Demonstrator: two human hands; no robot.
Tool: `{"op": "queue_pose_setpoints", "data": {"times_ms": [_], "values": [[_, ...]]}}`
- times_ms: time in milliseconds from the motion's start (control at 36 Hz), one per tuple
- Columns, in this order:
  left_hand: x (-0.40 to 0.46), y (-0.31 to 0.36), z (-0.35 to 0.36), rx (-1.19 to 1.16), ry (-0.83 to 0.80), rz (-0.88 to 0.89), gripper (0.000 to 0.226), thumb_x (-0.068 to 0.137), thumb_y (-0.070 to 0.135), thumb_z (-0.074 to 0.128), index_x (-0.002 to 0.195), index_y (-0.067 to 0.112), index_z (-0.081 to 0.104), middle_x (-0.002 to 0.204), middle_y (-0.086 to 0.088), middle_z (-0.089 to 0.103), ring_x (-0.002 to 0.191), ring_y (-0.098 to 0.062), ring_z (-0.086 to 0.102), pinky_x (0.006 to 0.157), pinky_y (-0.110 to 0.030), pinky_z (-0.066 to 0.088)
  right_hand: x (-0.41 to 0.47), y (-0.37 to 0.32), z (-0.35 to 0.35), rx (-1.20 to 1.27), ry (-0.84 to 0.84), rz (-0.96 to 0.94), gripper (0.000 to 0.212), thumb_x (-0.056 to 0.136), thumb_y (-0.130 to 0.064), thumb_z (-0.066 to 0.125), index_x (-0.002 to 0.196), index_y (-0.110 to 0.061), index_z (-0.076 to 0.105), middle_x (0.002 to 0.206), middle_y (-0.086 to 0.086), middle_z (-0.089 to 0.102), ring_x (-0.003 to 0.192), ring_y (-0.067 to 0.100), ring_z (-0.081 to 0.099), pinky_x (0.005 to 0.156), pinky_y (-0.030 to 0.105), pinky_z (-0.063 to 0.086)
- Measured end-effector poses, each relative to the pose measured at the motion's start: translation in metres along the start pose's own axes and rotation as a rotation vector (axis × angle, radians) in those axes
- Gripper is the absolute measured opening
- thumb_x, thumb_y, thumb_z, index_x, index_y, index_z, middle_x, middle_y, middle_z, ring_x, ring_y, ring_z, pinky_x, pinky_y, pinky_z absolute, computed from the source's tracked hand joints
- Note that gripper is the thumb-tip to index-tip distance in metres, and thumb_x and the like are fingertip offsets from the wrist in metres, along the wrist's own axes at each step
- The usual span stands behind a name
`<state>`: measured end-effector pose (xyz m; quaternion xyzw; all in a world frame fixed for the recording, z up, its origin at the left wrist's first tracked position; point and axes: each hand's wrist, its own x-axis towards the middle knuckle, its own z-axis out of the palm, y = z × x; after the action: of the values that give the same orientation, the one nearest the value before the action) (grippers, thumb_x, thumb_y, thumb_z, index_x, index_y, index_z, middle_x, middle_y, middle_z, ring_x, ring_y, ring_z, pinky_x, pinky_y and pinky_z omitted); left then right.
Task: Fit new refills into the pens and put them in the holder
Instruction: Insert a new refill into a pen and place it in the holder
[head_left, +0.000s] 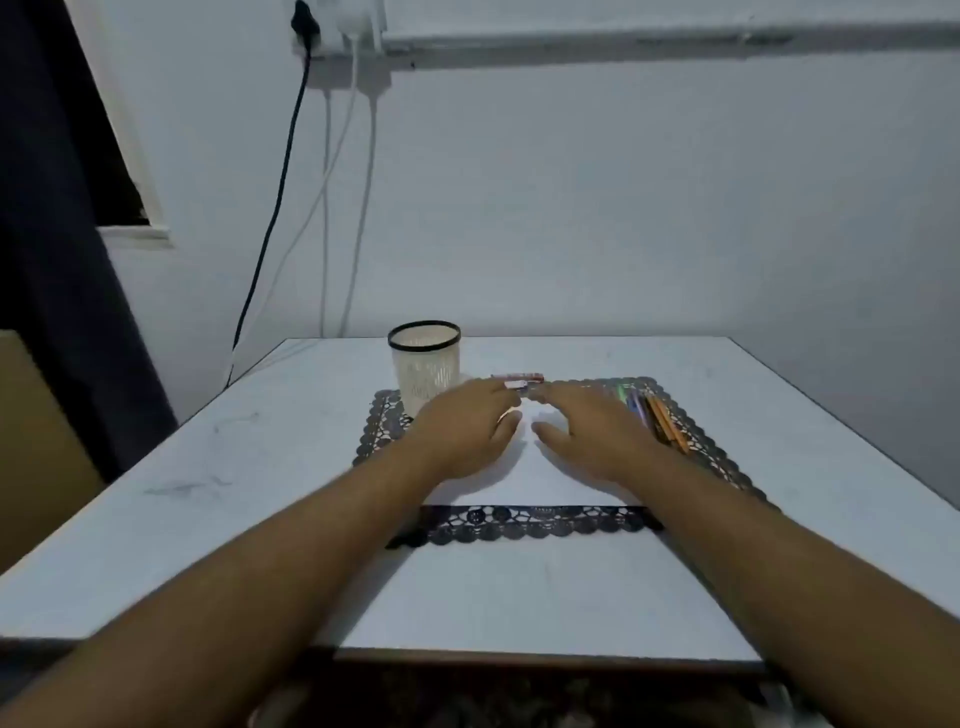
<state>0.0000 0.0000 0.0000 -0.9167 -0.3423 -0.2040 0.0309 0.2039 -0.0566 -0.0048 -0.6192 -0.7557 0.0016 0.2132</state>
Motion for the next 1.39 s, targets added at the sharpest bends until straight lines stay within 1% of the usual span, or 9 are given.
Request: {"op": "queue_pose_setpoints", "data": {"times_ms": [139,611,778,861,972,1056,1167,1278,1389], "values": [[-0.012,-0.013,0.024,0.04,-0.066,-0.059,0.028,0.102,0.035,0.038,0.089,0.021,0.058,0.095,0.003,0.058,0.095,-0.02,0.055,0.08,-0.041,0.049,-0.003,0.003,0.013,-0.139,-0.186,0.018,0.043,0.106,-0.047,0.046,0.145,-0.03,0.053,0.147,-0.005,0.054,0.134,0.019,0.049,0.104,0.037,0.045],[-0.015,-0.027,0.037,-0.108,-0.112,-0.084,0.053,0.096,0.044,0.038,0.135,0.017,0.063,0.134,0.001,0.06,0.124,-0.02,0.05,0.107,-0.042,0.042,-0.003,0.008,0.017,-0.056,-0.118,0.014,0.041,0.105,-0.043,0.051,0.142,-0.027,0.056,0.144,-0.006,0.055,0.133,0.017,0.048,0.102,0.035,0.043],[-0.013,-0.028,0.038,-0.15,-0.095,-0.1,0.053,0.095,0.043,0.042,0.135,0.016,0.064,0.134,0.001,0.06,0.127,-0.021,0.049,0.109,-0.041,0.041,0.002,0.027,0.0,-0.029,0.281,0.234,0.01,0.099,-0.036,0.058,0.096,-0.026,0.059,0.092,-0.008,0.058,0.092,0.02,0.057,0.076,0.035,0.04],[-0.013,-0.028,0.038,-0.161,-0.093,-0.105,0.055,0.095,0.044,0.041,0.137,0.016,0.063,0.136,0.002,0.059,0.128,-0.019,0.048,0.11,-0.04,0.04,0.007,0.05,-0.014,-0.064,0.331,0.425,0.023,0.097,-0.037,0.06,0.112,-0.02,0.061,0.114,0.006,0.061,0.113,0.032,0.052,0.086,0.041,0.04],[-0.013,-0.024,0.04,-0.169,-0.086,-0.111,0.055,0.094,0.043,0.041,0.137,0.016,0.063,0.136,0.003,0.059,0.129,-0.019,0.047,0.11,-0.039,0.039,0.001,0.081,-0.016,0.029,0.114,0.647,0.076,0.097,-0.063,0.054,0.156,-0.02,0.033,0.155,0.016,0.038,0.144,0.039,0.032,0.112,0.053,0.033],[-0.014,-0.025,0.041,-0.176,-0.085,-0.118,0.054,0.094,0.042,0.042,0.137,0.018,0.062,0.137,0.004,0.058,0.129,-0.019,0.046,0.111,-0.039,0.038,0.005,0.095,-0.006,0.107,-0.056,0.588,0.099,0.089,-0.082,0.044,0.165,-0.024,0.015,0.17,0.011,0.019,0.155,0.037,0.018,0.123,0.057,0.022],[-0.012,-0.031,0.042,-0.176,-0.094,-0.112,0.053,0.095,0.043,0.042,0.138,0.018,0.061,0.138,0.005,0.057,0.13,-0.019,0.045,0.111,-0.04,0.038,0.011,0.093,0.006,-0.034,-0.175,0.411,0.112,0.075,-0.1,0.024,0.161,-0.029,0.026,0.172,0.007,0.017,0.158,0.032,0.014,0.124,0.057,0.017],[-0.009,-0.034,0.045,-0.16,-0.094,-0.098,0.051,0.097,0.043,0.04,0.139,0.021,0.06,0.139,0.007,0.055,0.131,-0.018,0.042,0.111,-0.041,0.036,0.009,0.084,0.008,-0.15,-0.247,0.332,0.072,0.101,-0.07,0.032,0.163,-0.035,0.024,0.174,-0.006,0.007,0.16,0.028,0.005,0.128,0.052,0.009],[-0.009,-0.035,0.046,-0.153,-0.095,-0.083,0.053,0.098,0.045,0.039,0.141,0.021,0.059,0.14,0.007,0.054,0.131,-0.018,0.041,0.111,-0.04,0.035,0.004,0.085,0.004,-0.102,-0.288,0.286,0.059,0.107,-0.055,0.036,0.163,-0.036,0.027,0.173,-0.008,0.008,0.16,0.025,0.002,0.128,0.047,0.008]]}}
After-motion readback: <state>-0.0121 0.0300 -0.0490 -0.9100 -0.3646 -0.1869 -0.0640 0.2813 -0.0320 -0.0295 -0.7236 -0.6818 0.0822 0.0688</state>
